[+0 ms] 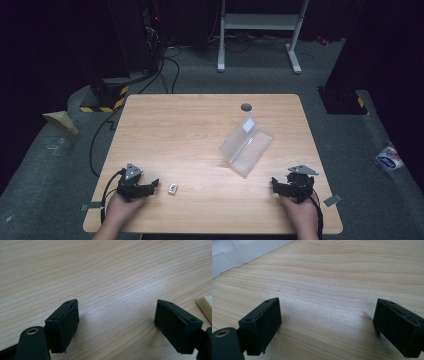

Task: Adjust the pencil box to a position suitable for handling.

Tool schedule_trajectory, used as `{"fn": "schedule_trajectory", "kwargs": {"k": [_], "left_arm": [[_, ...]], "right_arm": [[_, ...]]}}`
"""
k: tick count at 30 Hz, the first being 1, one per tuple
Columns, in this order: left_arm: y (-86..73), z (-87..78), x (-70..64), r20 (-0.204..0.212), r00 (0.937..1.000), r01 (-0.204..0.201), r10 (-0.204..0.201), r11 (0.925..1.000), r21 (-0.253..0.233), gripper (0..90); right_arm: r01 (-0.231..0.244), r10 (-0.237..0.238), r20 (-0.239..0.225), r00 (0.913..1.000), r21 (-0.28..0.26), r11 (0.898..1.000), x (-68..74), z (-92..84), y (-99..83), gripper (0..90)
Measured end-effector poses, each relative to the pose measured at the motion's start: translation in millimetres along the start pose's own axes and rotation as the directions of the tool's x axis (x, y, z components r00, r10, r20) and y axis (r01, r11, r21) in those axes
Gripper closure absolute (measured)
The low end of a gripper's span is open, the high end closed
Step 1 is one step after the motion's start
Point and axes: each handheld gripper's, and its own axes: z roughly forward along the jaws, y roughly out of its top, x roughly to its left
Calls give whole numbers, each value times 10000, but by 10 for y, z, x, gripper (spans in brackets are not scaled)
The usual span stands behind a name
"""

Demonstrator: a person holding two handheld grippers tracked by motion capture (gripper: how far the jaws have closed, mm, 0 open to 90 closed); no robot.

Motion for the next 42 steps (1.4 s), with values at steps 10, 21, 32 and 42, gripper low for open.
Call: {"fn": "schedule_trajectory", "kwargs": {"k": [10,21,32,42], "left_arm": [[5,9,4,58,10000,-29,29,10000,-10,189],[10,15,-5,11,10000,0,0,10000,4,180],[10,15,-5,11,10000,2,-2,10000,6,178],[11,16,-5,25,10000,-23,23,10000,10,174]], "right_arm": [[-6,6,3,10000,-3,10000,0,0,0,77],[-56,55,-68,10000,-199,9998,-30,-16,-2,118],[112,-125,-189,9997,-660,9978,-7,-98,30,132],[44,-102,-567,9983,-1007,9949,52,-163,83,103]]}}
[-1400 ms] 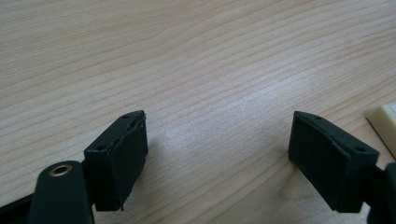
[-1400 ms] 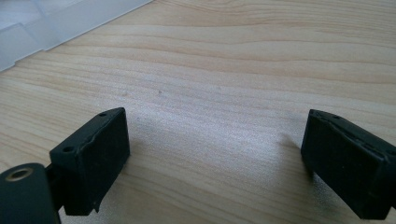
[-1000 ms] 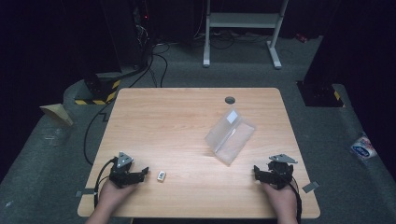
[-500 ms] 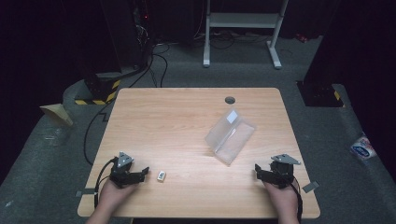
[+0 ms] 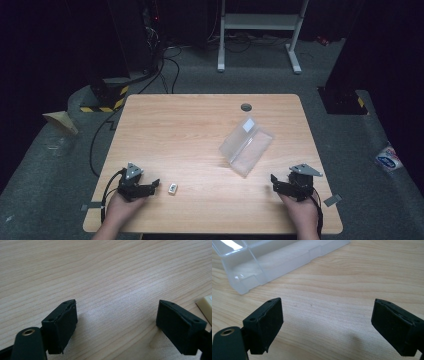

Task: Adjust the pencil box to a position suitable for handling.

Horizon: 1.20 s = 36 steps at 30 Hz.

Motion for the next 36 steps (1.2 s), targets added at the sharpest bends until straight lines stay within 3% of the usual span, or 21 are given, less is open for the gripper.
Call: {"fn": "schedule_trajectory", "kwargs": {"k": [15,33,36], "left_arm": [[1,-4,9,54,9999,-112,112,9999,63,170],[0,-2,11,85,9999,-106,105,9999,47,168],[0,-2,11,84,9999,-106,105,9999,46,168]], "right_arm": [[592,-636,-838,9945,-536,9968,347,-53,148,139],[1216,-1273,-1352,9826,-495,9913,694,184,260,181],[1166,-1239,-1635,9787,-538,9917,743,254,285,210]]}}
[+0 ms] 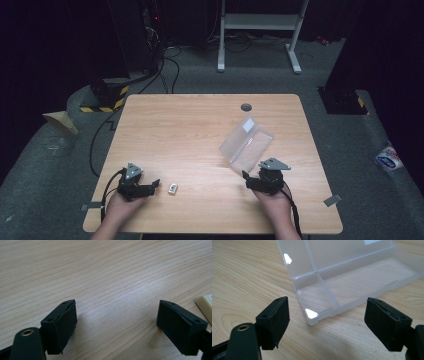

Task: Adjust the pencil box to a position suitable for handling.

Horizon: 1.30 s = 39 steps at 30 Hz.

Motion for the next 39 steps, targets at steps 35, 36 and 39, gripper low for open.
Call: {"fn": "schedule_trajectory", "kwargs": {"k": [35,36,39], "left_arm": [[3,1,5,36,10000,-24,24,10000,8,167],[2,2,5,35,10000,-23,23,10000,4,167],[2,1,5,35,10000,-23,23,10000,5,167]], "right_arm": [[815,-787,-538,9954,515,9953,289,332,79,690],[811,-785,-505,9956,516,9954,295,337,75,708],[812,-787,-510,9956,484,9955,300,348,71,746]]}}
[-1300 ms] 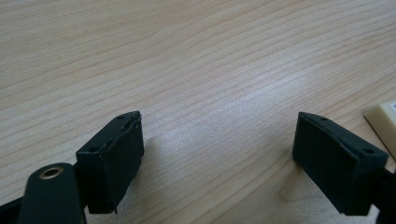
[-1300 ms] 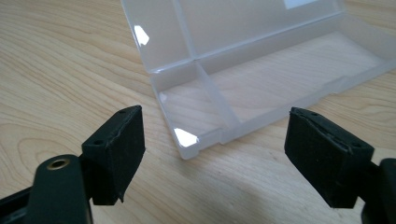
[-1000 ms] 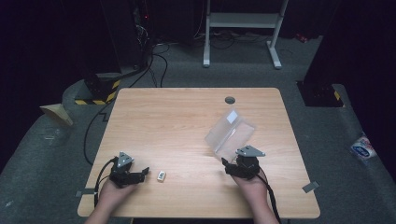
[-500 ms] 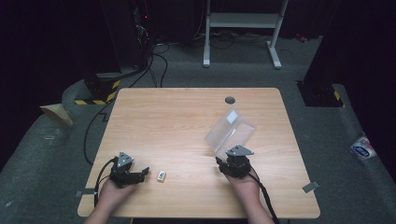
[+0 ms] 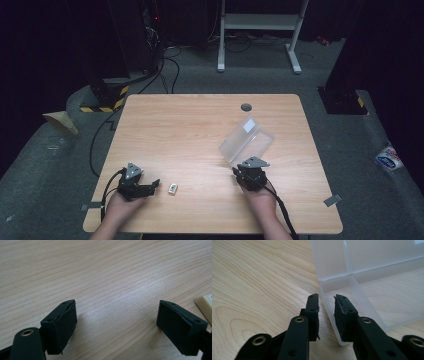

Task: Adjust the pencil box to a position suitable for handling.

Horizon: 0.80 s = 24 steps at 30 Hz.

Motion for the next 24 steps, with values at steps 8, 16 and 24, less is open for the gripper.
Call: {"fn": "schedule_trajectory", "kwargs": {"k": [8,16,24], "left_arm": [[0,0,0,1,10000,0,0,10000,2,167],[0,0,0,1,10000,3,-3,10000,0,167],[-1,0,-2,11,10000,44,-44,10000,-9,168]], "right_arm": [[69,-69,-57,10000,-51,10000,40,35,5,806],[175,-176,-195,9997,-71,9998,141,113,14,817],[391,-391,-276,9989,1,9992,290,209,104,841]]}}
